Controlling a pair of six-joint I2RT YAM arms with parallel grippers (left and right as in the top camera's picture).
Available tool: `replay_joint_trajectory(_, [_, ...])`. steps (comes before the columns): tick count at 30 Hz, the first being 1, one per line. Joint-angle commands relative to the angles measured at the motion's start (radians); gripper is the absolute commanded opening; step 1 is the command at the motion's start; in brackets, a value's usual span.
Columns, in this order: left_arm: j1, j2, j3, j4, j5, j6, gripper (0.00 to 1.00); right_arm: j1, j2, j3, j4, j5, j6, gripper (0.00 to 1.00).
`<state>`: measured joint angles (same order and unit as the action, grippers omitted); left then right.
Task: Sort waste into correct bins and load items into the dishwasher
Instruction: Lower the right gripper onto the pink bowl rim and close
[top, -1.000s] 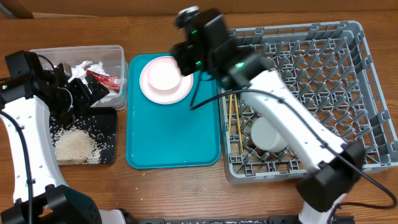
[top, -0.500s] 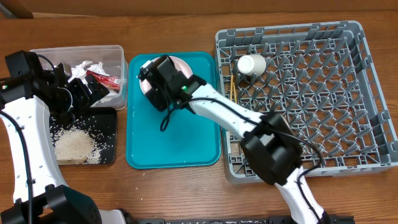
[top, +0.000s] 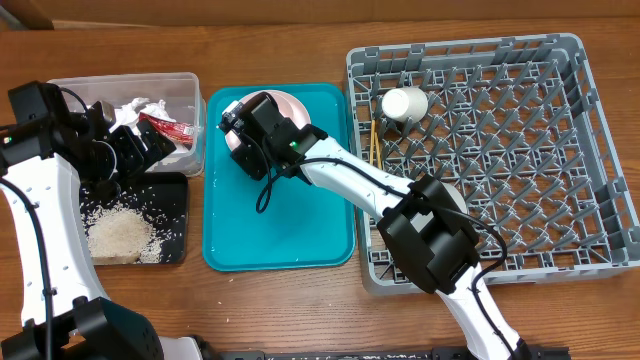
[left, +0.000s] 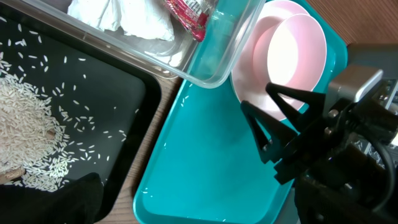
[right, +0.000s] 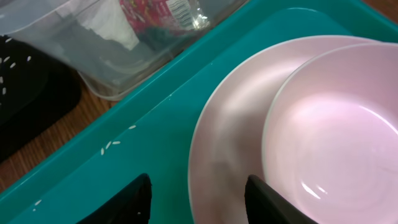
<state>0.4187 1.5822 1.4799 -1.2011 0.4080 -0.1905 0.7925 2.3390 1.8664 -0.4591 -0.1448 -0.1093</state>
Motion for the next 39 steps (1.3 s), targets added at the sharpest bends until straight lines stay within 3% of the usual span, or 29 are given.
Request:
replay_joint_trajectory(1, [-0.007, -0.019, 0.021, 0.001, 0.0, 0.011, 1.0, 0.005, -0.002, 0.06, -0.006, -0.035, 0.001, 0.5])
replay_joint_trajectory(6, [-0.007, -0.019, 0.021, 0.001, 0.0, 0.011, 1.0, 0.005, 0.002, 0.068, 0.013, 0.11, -0.003, 0.5])
replay_joint_trajectory(21, [-0.007, -0.019, 0.021, 0.001, 0.0, 0.011, 1.0, -0.018, 0.078, 0.064, 0.032, 0.122, -0.03, 0.49])
replay_joint_trajectory(25, [-0.007, -0.019, 0.021, 0.001, 0.0, 0.011, 1.0, -0.025, 0.078, 0.065, 0.031, 0.126, -0.029, 0.36])
replay_joint_trajectory(26, [-0.007, -0.019, 0.021, 0.001, 0.0, 0.011, 1.0, -0.027, 0.078, 0.065, 0.028, 0.126, -0.023, 0.28])
replay_joint_trajectory(31, [-0.007, -0.019, 0.021, 0.001, 0.0, 0.011, 1.0, -0.027, 0.061, 0.065, 0.013, 0.125, -0.014, 0.07])
replay_joint_trajectory(39, [-0.007, -0.019, 0.021, 0.001, 0.0, 0.011, 1.0, -0.025, -0.155, 0.066, -0.112, 0.094, 0.104, 0.04])
